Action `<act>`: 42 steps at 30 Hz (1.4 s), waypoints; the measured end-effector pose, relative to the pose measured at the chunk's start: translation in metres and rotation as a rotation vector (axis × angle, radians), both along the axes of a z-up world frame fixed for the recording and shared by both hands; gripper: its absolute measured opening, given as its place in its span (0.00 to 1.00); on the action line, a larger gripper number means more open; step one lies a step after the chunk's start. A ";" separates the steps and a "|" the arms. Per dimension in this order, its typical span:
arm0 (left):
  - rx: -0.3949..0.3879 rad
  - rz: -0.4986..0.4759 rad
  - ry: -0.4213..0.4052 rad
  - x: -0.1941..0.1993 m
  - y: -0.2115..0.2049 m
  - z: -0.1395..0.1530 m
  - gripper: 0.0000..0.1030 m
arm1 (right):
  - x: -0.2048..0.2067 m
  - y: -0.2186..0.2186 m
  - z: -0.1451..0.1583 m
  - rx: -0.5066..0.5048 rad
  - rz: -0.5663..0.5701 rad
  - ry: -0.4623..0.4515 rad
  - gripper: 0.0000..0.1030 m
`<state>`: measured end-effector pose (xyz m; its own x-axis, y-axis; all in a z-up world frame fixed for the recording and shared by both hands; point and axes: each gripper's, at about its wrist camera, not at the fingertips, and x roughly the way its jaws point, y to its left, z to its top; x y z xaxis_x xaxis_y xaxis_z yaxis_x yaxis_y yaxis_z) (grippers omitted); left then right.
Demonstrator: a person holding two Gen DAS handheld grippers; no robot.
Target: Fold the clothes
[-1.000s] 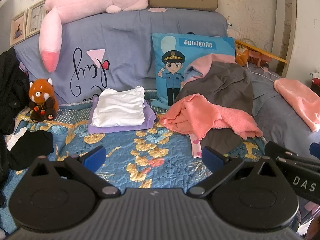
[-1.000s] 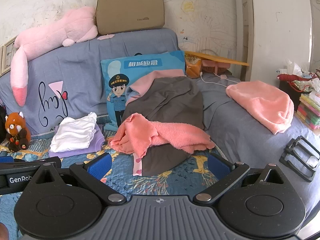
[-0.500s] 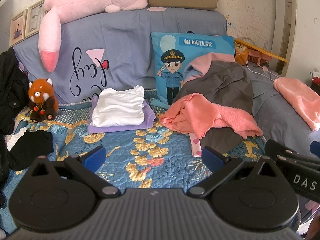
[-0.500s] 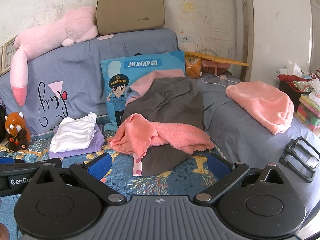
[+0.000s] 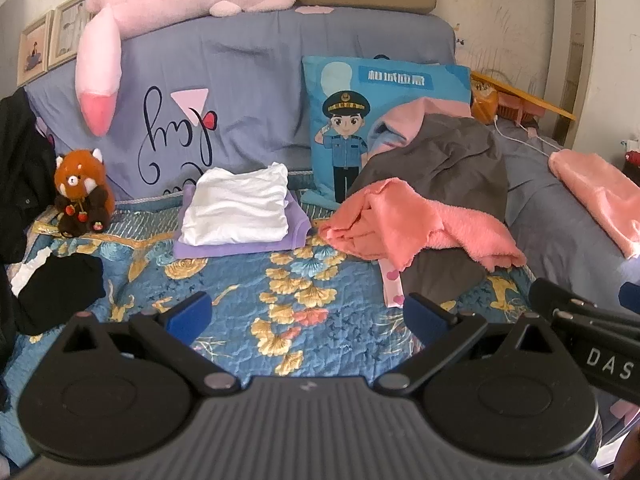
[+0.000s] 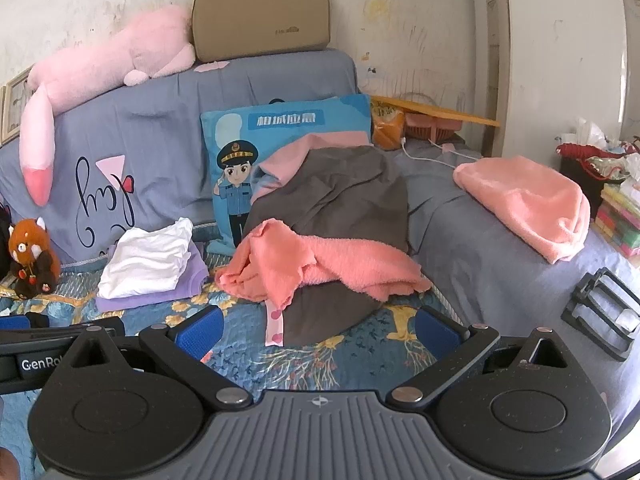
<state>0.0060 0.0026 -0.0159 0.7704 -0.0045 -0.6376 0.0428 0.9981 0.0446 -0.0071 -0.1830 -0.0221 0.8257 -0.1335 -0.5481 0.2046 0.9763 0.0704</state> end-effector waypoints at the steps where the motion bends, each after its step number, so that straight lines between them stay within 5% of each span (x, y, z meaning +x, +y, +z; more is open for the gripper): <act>1: 0.000 0.000 0.002 0.000 0.000 -0.001 1.00 | 0.000 0.000 -0.001 0.000 0.000 0.002 1.00; 18: 0.010 0.032 0.085 0.031 0.011 -0.049 1.00 | 0.032 -0.020 -0.052 0.014 -0.026 0.076 1.00; 33: -0.003 -0.126 0.114 0.109 -0.015 -0.129 1.00 | 0.131 -0.030 -0.127 -0.314 0.146 -0.033 0.97; 42: 0.027 -0.237 0.095 0.169 -0.038 -0.158 1.00 | 0.209 -0.044 -0.175 -0.486 0.151 0.086 0.65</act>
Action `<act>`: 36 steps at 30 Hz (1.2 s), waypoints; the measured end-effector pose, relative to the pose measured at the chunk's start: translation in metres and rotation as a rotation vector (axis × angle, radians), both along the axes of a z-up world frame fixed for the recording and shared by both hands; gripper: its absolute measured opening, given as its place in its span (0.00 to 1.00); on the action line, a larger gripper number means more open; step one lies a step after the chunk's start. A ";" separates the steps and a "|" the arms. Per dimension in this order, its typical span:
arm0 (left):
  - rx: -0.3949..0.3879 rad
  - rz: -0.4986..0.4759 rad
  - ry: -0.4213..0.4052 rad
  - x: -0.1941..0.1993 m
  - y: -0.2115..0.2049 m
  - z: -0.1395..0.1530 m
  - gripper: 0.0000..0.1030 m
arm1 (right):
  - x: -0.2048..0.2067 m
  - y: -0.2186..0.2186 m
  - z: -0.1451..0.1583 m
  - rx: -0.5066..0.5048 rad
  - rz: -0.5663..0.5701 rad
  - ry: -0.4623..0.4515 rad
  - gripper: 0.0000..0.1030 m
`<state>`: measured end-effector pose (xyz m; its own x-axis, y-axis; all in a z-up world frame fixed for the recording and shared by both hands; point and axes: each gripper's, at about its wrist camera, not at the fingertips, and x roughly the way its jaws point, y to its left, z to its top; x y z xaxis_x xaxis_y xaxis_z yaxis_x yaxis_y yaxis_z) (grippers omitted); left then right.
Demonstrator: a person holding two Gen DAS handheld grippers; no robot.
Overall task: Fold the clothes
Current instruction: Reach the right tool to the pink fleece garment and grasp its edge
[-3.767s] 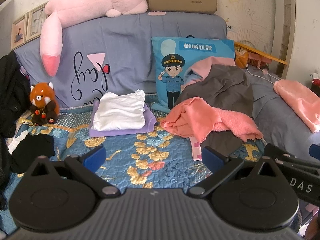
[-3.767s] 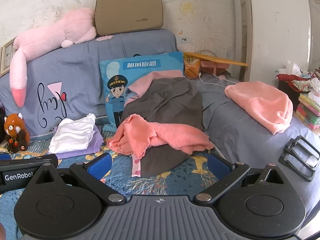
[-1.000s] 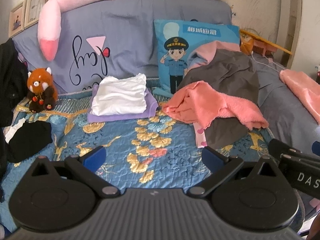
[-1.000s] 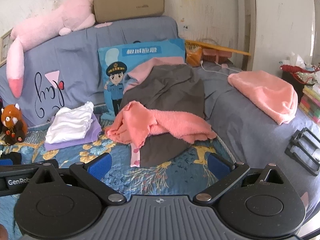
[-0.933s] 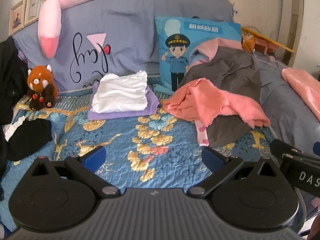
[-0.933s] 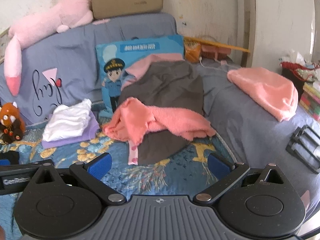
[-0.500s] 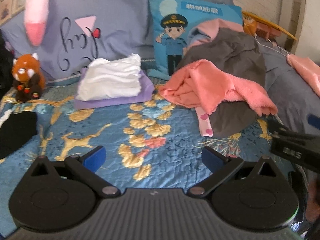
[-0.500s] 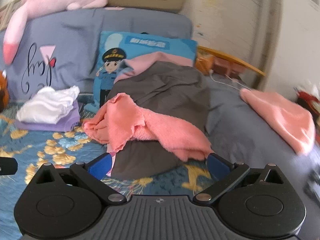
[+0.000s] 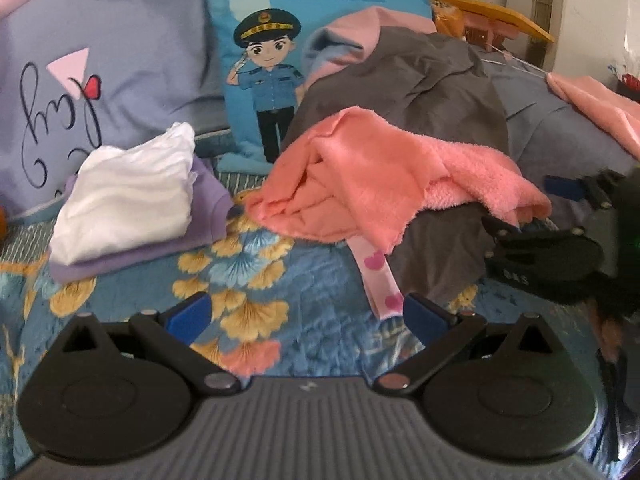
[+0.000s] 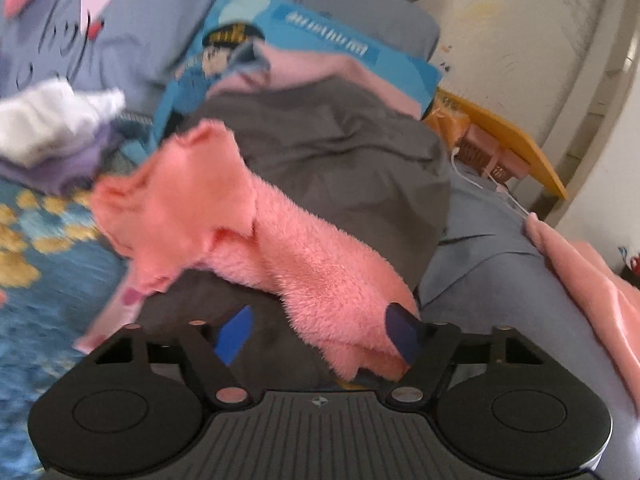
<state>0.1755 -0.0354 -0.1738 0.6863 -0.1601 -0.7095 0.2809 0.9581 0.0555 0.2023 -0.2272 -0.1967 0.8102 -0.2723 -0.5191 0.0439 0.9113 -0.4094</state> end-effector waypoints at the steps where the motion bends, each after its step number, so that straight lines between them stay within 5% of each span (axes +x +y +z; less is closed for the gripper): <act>1: 0.005 -0.003 0.000 0.003 -0.001 -0.002 1.00 | 0.006 0.001 -0.005 -0.019 0.005 0.013 0.59; 3: 0.015 -0.007 0.001 0.008 -0.002 -0.005 1.00 | 0.019 0.003 -0.014 -0.059 0.014 0.041 0.42; 4: 0.018 -0.005 0.002 0.008 0.000 -0.007 1.00 | 0.020 0.003 -0.014 -0.056 0.003 0.044 0.17; 5: 0.019 -0.001 0.005 0.007 0.002 -0.009 1.00 | 0.021 0.003 -0.014 -0.053 -0.009 0.046 0.05; 11: 0.000 0.033 0.034 0.008 0.009 -0.016 1.00 | -0.004 -0.004 0.012 0.138 -0.037 0.000 0.03; 16: 0.004 0.033 0.024 -0.001 0.009 -0.010 1.00 | -0.046 0.012 0.039 0.216 0.084 -0.011 0.03; 23: 0.002 0.066 0.015 -0.039 0.034 0.013 1.00 | -0.106 0.057 0.062 0.291 0.282 0.073 0.03; 31: 0.034 0.161 0.003 -0.097 0.106 0.045 1.00 | -0.184 0.128 0.052 0.303 0.480 0.218 0.03; 36: 0.065 0.150 0.068 -0.115 0.135 0.035 1.00 | -0.206 0.124 0.061 0.343 0.427 0.186 0.03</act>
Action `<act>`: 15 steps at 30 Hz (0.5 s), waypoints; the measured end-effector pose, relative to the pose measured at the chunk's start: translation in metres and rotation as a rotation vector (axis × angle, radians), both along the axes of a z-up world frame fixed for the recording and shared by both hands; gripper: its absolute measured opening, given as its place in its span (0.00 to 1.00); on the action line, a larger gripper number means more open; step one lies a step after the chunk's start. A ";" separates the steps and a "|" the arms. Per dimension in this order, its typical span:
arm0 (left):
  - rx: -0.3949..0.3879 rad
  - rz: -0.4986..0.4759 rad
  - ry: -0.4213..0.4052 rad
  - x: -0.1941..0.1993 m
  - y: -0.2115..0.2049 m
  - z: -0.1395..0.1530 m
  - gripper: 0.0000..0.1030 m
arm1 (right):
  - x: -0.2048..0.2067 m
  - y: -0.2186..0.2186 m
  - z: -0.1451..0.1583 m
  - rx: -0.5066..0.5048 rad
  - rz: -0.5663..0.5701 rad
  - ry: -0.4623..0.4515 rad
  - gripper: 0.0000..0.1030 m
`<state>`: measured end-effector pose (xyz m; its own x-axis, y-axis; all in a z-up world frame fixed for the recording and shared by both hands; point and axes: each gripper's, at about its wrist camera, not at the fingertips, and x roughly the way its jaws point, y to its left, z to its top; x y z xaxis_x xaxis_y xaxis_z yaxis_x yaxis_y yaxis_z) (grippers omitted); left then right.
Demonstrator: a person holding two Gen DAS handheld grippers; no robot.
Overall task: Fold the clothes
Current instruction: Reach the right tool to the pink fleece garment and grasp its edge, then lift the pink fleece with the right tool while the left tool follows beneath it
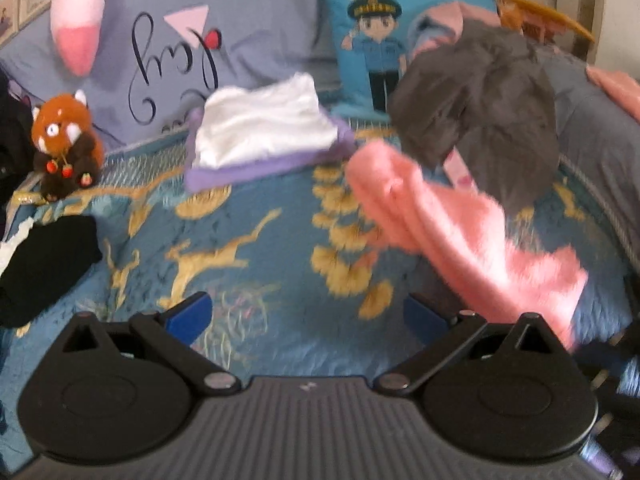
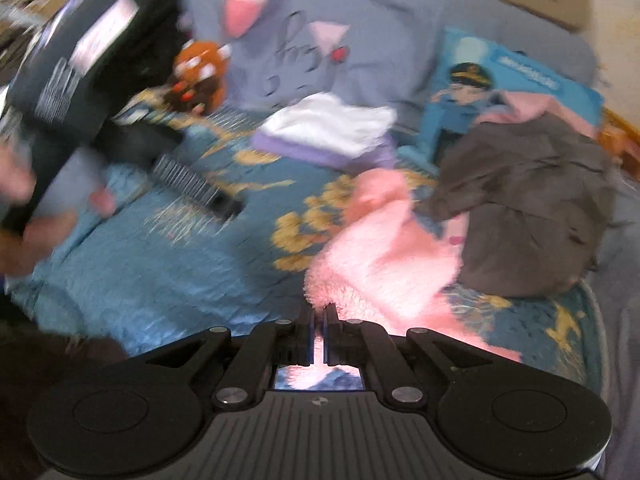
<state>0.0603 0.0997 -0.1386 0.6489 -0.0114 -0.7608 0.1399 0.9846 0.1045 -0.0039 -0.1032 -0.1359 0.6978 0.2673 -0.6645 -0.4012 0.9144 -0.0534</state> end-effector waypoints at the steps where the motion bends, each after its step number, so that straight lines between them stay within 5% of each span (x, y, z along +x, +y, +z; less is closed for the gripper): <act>1: 0.002 -0.009 0.011 -0.001 0.000 -0.004 1.00 | 0.002 -0.009 0.006 0.025 -0.036 -0.002 0.03; 6: -0.026 -0.077 0.045 0.006 -0.030 -0.023 1.00 | 0.013 -0.053 0.034 0.120 -0.168 -0.019 0.03; 15: 0.040 -0.177 -0.009 0.028 -0.114 -0.049 1.00 | 0.021 -0.093 0.064 0.103 -0.220 -0.093 0.04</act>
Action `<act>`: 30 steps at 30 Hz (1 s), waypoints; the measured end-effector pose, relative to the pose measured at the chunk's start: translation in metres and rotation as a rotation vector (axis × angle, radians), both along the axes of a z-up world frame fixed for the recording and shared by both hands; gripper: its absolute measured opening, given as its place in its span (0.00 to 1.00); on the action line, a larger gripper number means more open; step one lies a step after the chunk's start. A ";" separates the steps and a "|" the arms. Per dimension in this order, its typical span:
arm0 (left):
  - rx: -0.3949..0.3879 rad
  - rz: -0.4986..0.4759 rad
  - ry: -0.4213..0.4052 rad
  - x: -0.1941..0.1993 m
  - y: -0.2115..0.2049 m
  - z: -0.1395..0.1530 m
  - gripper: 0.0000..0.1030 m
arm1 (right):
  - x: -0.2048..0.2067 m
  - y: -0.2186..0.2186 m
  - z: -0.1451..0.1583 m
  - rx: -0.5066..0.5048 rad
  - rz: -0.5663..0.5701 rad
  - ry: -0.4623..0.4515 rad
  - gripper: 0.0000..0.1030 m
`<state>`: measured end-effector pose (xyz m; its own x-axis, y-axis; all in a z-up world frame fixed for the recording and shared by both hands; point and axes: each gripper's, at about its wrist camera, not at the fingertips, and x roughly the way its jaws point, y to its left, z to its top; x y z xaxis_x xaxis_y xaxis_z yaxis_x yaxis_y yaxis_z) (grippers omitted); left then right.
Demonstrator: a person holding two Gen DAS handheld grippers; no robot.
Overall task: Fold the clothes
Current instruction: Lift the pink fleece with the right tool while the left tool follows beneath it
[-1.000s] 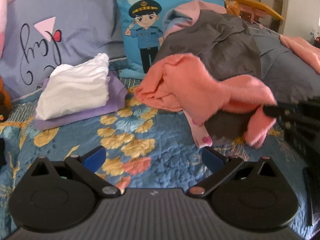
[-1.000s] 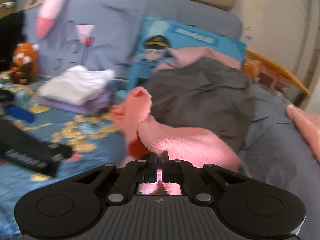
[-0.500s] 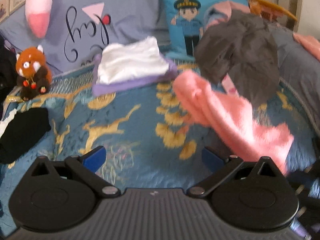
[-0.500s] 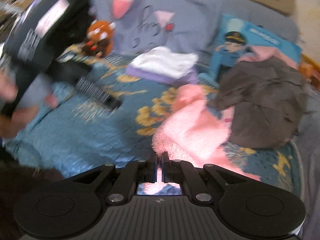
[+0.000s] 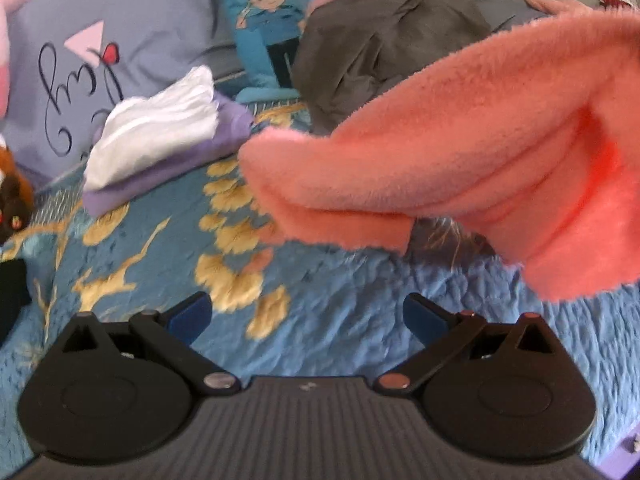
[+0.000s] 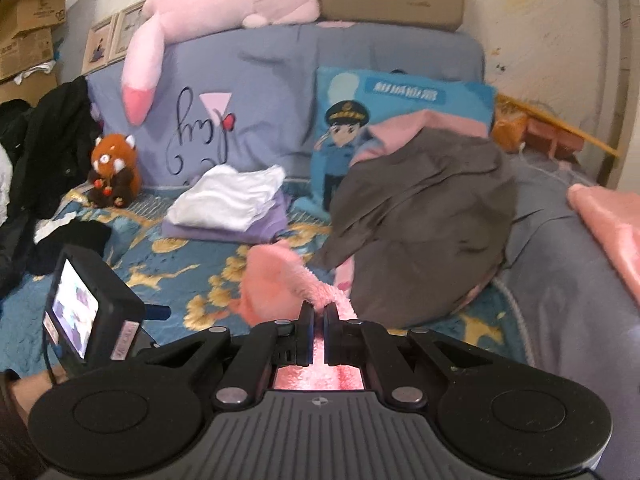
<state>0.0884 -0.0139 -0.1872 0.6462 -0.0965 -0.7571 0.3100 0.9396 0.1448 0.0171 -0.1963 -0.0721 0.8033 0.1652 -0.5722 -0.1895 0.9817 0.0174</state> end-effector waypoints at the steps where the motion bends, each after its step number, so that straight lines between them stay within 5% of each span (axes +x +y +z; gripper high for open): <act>1: -0.010 -0.002 -0.008 0.003 -0.005 -0.001 1.00 | 0.001 -0.003 0.000 -0.008 -0.009 -0.003 0.04; 8: -0.088 -0.027 -0.038 0.024 -0.020 -0.009 1.00 | 0.007 -0.026 0.006 0.017 -0.058 -0.005 0.04; 18: -0.040 -0.085 -0.160 0.027 -0.041 -0.040 1.00 | 0.010 -0.039 0.028 0.028 -0.076 -0.070 0.06; 27: 0.054 -0.205 -0.196 0.032 -0.061 -0.065 1.00 | 0.008 -0.045 -0.011 0.051 -0.109 0.050 0.08; 30: 0.039 -0.219 -0.190 0.033 -0.059 -0.065 1.00 | 0.000 -0.045 -0.038 0.044 -0.130 0.115 0.18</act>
